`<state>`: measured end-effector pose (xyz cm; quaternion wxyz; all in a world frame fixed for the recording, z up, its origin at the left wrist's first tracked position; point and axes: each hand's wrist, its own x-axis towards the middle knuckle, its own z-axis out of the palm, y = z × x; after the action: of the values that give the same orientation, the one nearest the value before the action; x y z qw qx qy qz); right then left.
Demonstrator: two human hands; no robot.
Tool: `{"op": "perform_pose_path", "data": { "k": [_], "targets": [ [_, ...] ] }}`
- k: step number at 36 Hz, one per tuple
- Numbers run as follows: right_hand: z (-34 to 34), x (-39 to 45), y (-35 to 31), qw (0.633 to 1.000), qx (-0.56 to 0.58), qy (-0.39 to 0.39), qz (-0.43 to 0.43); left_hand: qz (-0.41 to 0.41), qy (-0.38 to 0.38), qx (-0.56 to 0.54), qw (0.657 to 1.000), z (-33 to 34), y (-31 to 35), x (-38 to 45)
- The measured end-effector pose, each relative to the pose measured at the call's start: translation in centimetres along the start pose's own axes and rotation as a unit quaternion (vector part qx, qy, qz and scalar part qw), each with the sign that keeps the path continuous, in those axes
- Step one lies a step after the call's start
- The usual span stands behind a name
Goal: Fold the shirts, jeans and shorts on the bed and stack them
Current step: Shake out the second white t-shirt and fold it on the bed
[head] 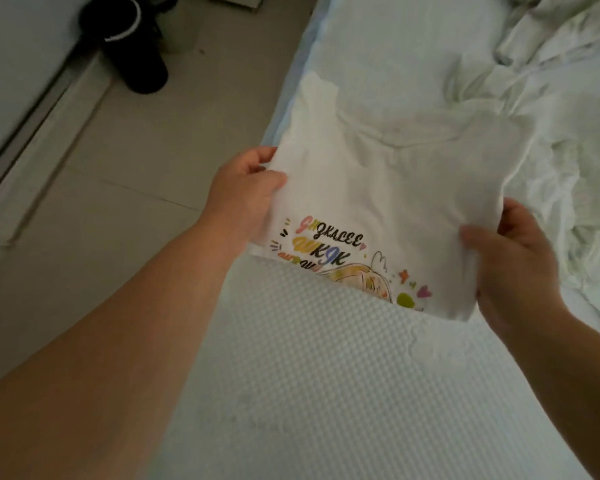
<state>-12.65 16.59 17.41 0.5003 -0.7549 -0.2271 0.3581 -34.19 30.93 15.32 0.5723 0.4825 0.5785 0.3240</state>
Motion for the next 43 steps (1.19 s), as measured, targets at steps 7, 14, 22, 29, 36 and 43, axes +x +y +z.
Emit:
{"op": "perform_pose_path", "data": {
  "k": [7,14,22,29,36,43],
  "targets": [
    [2.8,7.8,7.2,0.986,-0.044,-0.006,0.161,-0.110,-0.030,0.130,0.985,1.0,-7.7,4.4],
    [4.0,8.4,11.3,0.964,-0.229,0.035,0.131,-0.052,0.044,0.260,0.963,1.6,-11.0,5.2],
    [4.3,7.3,11.0,0.941,-0.320,0.038,0.098,-0.035,0.078,0.361,0.929,1.7,-11.4,4.1],
    [4.2,4.4,13.0,0.891,-0.448,-0.054,-0.046,0.190,-0.041,0.495,0.847,2.9,-10.6,1.2],
    [2.3,4.2,12.6,0.924,-0.376,-0.062,-0.002,0.137,-0.189,0.567,0.790,6.5,-10.7,-1.2],
    [-5.7,3.6,12.0,0.921,-0.378,-0.010,0.090,0.157,-0.218,0.463,0.844,13.4,-7.1,-3.1]
  ]
}}
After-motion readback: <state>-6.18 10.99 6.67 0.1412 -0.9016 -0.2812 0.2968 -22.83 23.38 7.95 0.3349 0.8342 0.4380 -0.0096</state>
